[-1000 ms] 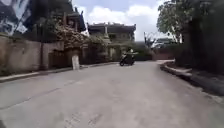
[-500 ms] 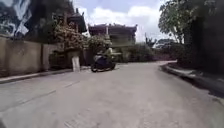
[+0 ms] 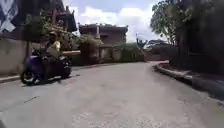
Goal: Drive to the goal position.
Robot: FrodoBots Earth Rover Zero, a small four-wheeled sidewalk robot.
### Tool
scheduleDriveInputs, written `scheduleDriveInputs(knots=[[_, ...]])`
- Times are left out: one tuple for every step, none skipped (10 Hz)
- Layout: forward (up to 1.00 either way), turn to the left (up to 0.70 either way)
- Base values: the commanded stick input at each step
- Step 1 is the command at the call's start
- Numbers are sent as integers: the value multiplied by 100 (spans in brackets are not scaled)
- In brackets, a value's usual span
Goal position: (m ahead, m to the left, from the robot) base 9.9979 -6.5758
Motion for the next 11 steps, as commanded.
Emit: scheduleDriveInputs(knots=[[100,-12],[100,-3],[100,-1],[100,0],[100,0],[100,0],[100,0],[100,0],[100,0],[100,0],[100,0]])
